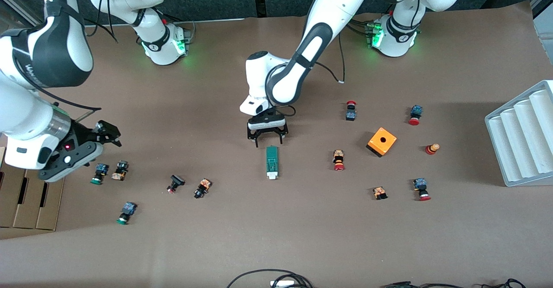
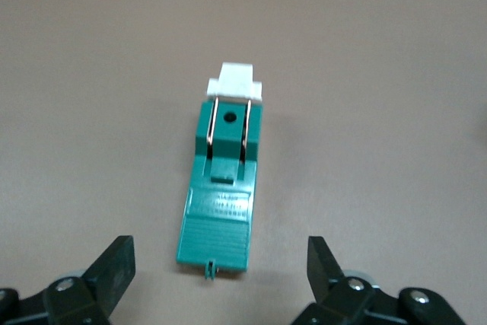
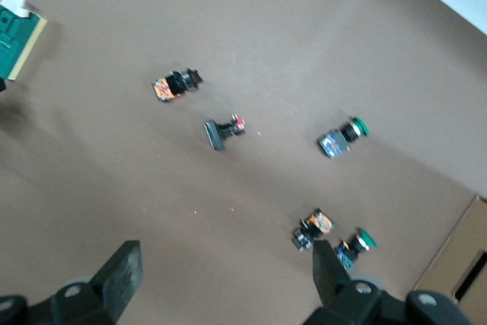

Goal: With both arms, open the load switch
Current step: 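Lower the left gripper onto the switch while the right gripper approaches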

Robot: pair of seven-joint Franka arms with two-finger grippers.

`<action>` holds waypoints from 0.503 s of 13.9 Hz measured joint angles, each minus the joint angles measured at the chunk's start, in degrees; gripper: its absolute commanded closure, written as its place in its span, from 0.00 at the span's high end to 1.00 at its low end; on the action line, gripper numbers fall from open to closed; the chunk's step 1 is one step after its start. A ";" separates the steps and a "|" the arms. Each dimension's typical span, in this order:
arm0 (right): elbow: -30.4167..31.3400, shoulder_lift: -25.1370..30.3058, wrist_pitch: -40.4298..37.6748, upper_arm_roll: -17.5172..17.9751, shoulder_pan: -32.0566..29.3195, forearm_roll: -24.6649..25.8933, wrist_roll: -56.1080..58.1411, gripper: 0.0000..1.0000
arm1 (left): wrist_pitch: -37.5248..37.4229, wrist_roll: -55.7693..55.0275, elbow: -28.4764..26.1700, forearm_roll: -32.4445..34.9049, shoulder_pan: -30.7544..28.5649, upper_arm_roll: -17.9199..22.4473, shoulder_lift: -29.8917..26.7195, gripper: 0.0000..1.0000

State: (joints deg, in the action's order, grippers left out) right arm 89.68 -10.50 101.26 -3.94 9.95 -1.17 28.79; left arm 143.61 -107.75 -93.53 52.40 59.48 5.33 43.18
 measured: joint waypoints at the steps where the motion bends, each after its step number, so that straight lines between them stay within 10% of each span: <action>1: 0.00 -0.10 0.31 0.12 1.23 0.00 0.38 1.00 | -0.02 -1.09 0.05 0.38 1.38 1.60 0.00 1.00; 7: 0.01 -1.79 4.91 0.36 6.06 -1.45 16.46 1.00 | -0.11 -10.35 -0.85 3.35 10.91 11.11 0.25 1.00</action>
State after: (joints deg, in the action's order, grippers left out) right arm 89.68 -12.30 106.17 -3.58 16.01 -2.62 45.26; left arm 143.50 -118.10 -94.38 55.76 70.39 16.45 43.42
